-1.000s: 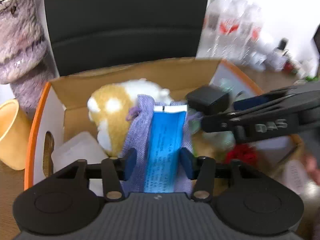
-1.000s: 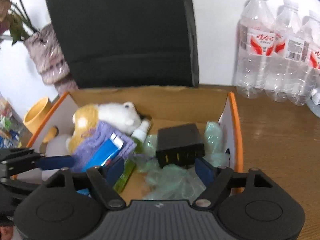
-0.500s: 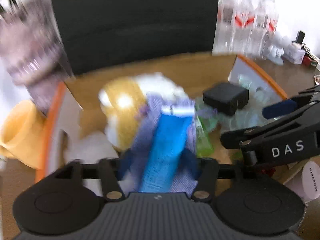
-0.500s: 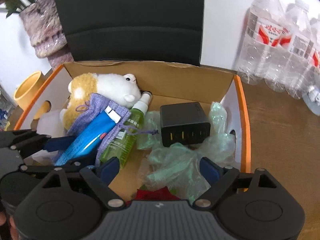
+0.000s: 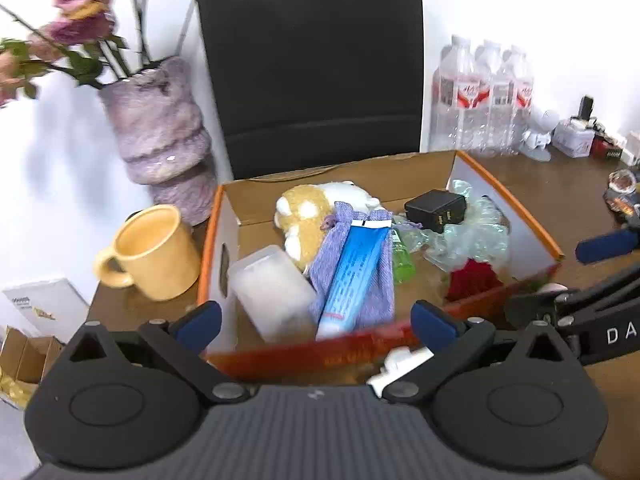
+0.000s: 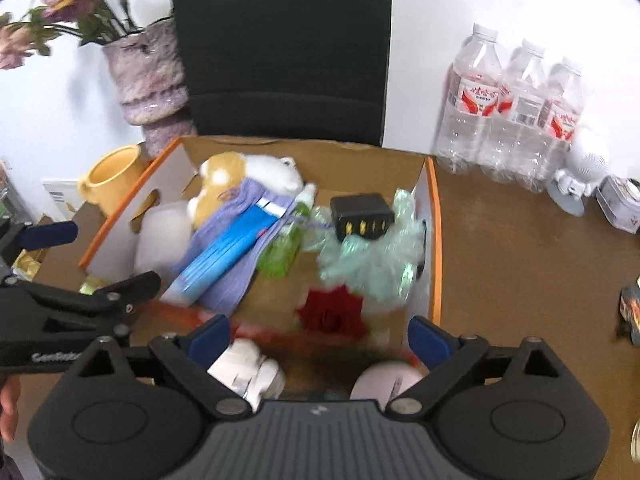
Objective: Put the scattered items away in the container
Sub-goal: 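Withdraw both tools from the box toward the remaining bottles on the table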
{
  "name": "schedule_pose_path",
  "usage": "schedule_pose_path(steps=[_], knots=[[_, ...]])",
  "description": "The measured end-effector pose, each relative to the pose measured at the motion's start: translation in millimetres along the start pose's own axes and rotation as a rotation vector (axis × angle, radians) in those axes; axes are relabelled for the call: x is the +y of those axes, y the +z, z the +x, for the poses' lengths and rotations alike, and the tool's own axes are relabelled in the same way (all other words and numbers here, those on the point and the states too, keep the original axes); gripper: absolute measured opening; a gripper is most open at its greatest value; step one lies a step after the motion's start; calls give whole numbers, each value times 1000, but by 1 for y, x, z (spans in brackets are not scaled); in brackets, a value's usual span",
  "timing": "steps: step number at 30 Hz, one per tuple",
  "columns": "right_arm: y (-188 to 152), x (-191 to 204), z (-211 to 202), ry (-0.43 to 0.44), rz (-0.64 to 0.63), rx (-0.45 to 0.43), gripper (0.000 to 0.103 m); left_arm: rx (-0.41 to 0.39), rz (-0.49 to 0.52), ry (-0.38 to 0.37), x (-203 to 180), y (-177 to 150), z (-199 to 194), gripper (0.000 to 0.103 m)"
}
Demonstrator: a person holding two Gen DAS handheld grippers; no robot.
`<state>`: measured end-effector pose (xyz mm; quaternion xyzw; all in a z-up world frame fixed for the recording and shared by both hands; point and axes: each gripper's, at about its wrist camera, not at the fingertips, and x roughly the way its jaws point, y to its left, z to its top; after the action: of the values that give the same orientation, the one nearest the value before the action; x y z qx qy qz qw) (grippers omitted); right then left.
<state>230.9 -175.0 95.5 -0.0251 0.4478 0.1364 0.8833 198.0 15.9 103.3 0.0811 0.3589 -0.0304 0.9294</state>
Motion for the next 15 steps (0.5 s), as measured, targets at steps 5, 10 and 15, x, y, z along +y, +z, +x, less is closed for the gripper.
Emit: schedule_pose_path(steps=[5, 10, 15], knots=[[-28, 12, -40, -6, -1, -27, 96, -30, -17, -4, -4, -21, -44, 103], [-67, 20, -75, 7, 3, -84, 96, -64, -53, -14, -10, -58, -80, 103], [-133, 28, -79, 50, 13, -143, 103, -99, -105, -44, -17, -124, -94, 103]])
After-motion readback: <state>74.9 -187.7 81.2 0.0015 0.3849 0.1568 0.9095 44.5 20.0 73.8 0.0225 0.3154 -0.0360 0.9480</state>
